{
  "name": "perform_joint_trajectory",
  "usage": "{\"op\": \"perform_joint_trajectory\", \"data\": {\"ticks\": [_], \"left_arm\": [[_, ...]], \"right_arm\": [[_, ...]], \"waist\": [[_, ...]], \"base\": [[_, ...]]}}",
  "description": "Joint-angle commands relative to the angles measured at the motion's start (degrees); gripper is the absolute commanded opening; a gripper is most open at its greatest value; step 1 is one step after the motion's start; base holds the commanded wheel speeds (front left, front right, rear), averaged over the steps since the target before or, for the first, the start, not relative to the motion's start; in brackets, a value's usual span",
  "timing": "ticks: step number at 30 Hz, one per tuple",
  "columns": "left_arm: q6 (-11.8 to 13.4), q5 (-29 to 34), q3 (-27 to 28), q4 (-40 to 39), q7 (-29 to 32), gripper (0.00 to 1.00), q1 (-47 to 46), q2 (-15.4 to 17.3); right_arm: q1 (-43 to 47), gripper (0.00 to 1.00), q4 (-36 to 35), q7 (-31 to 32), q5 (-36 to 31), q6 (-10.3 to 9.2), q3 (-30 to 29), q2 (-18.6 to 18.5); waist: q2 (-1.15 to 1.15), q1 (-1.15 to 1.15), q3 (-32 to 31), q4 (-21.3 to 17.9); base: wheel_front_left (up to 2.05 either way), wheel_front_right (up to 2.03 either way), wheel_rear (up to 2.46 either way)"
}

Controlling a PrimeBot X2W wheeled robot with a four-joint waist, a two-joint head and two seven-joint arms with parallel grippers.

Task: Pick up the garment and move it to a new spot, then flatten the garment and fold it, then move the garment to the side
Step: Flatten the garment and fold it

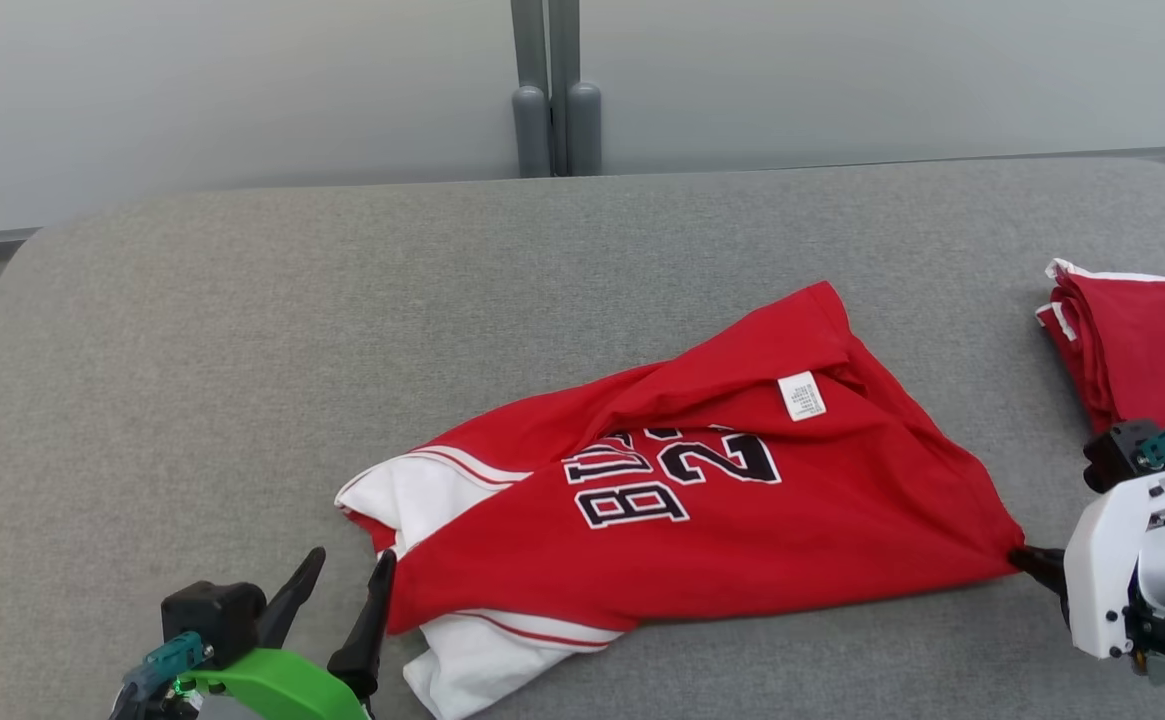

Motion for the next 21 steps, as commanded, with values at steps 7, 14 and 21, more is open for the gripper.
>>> {"op": "perform_joint_trajectory", "data": {"ticks": [7, 14, 21], "left_arm": [[0.03, -0.2, -0.01, -0.08, 0.38, 1.0, -0.57, 0.75], [0.82, -0.01, 0.45, -1.15, 0.8, 1.0, -0.5, 1.69], [1.7, -0.59, 0.92, -1.9, 3.3, 1.0, -2.27, 2.78]], "right_arm": [[6.27, 1.0, 1.06, -1.72, -3.5, -0.06, -7.08, 4.54], [9.11, 1.0, -3.84, -5.91, -7.25, -0.06, -16.66, 6.96], [12.71, 1.0, -9.74, -7.95, -13.0, -0.06, -27.81, 9.42]], "waist": [[0.0, 0.0, 0.65, -1.71], [0.0, 0.0, 0.04, -1.93], [0.0, 0.0, 0.68, -2.42]], "base": [[0.0, 0.0, 0.0], [0.0, 0.0, 0.0], [0.0, 0.0, 0.0]]}}
